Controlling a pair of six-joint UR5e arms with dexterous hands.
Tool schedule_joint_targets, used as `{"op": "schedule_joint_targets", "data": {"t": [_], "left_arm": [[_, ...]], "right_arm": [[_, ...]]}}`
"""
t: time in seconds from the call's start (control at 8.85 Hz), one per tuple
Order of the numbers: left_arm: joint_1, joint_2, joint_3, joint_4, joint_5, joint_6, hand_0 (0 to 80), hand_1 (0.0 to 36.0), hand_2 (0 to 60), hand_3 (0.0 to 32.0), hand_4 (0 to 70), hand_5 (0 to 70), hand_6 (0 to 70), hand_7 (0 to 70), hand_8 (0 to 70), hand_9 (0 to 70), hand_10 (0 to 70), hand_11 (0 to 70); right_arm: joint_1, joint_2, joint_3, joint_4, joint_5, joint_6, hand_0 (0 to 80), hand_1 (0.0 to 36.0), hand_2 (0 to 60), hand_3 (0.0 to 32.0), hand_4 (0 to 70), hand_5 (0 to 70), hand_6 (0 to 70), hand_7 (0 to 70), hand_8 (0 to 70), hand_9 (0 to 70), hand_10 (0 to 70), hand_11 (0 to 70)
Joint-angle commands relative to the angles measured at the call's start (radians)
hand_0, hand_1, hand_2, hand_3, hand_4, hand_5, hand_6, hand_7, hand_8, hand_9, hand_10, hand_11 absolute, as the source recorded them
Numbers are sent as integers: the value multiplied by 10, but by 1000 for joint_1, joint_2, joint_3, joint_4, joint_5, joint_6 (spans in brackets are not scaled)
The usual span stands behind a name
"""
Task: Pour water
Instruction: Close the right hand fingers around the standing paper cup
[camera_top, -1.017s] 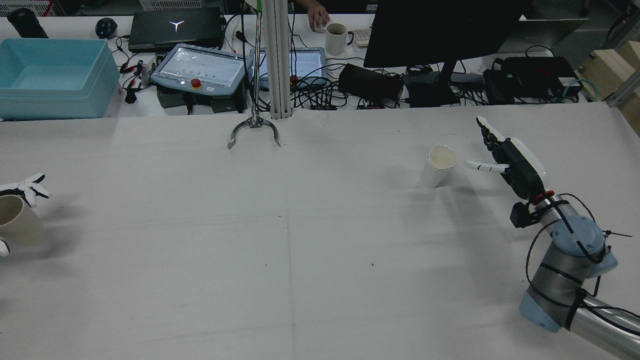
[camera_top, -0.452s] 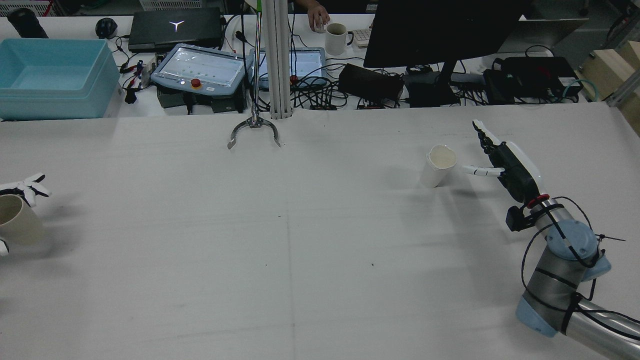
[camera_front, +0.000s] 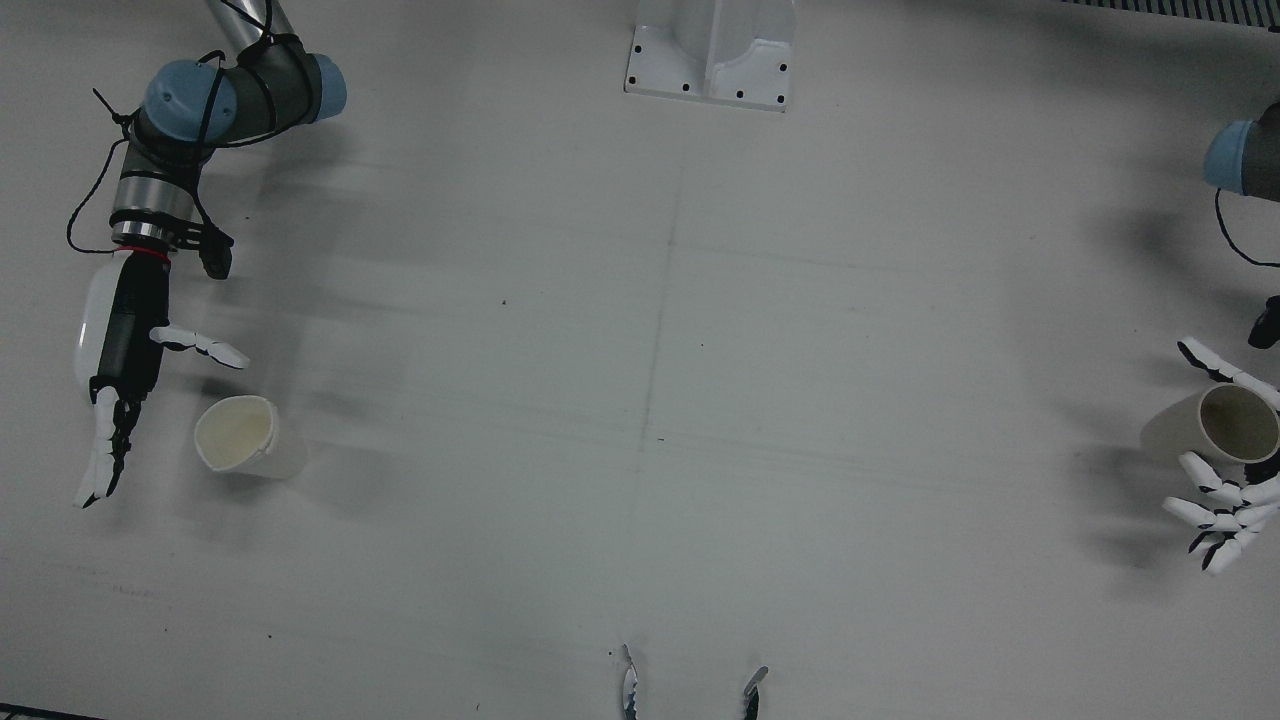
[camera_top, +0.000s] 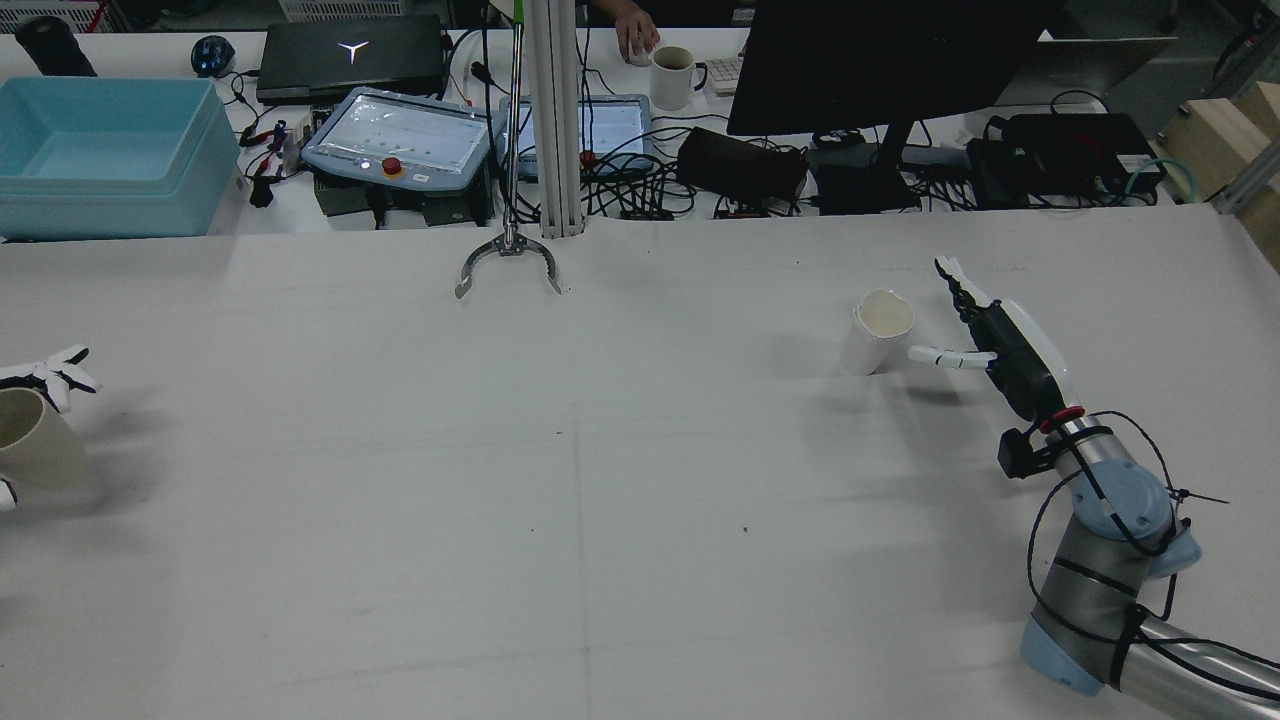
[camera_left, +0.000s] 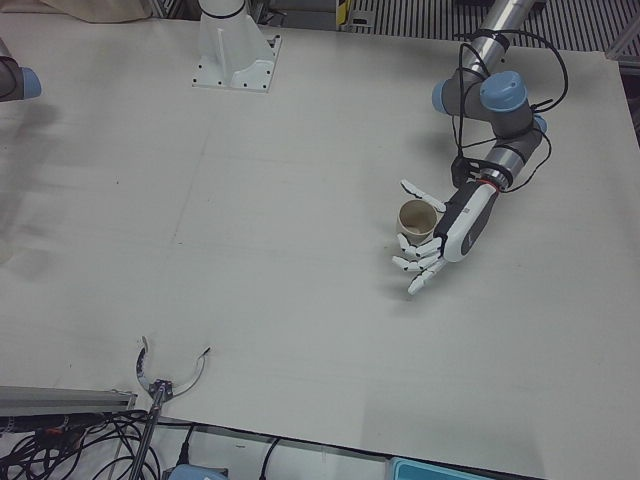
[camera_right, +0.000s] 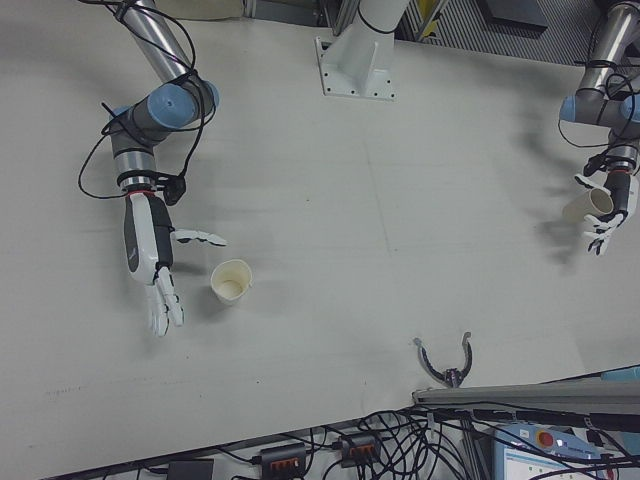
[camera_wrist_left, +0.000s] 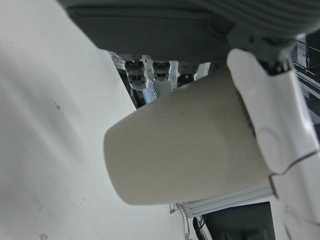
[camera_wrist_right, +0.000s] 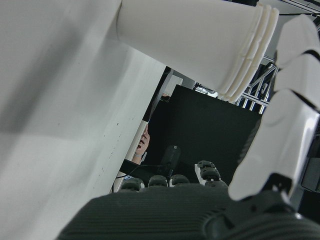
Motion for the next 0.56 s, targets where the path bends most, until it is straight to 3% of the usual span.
{"op": "schedule_joint_targets", "data": {"t": [0.0,0.23,0.45], "left_arm": [[0,0,2,0,0,0,506,70,0,0,406,700,218,374,42,95,75,116],[0,0,2,0,0,0,507,67,0,0,411,700,218,372,43,96,77,117],[0,1,6,0,0,0,507,68,0,0,412,700,220,375,44,97,78,118]], "right_arm": [[0,9,-18,48,31,42,471,158,132,0,30,31,0,0,0,0,0,10],[0,38,-21,62,42,111,470,155,126,0,21,45,0,0,0,0,0,14],[0,42,-24,60,42,119,472,154,130,0,57,83,8,4,0,0,0,9]]}}
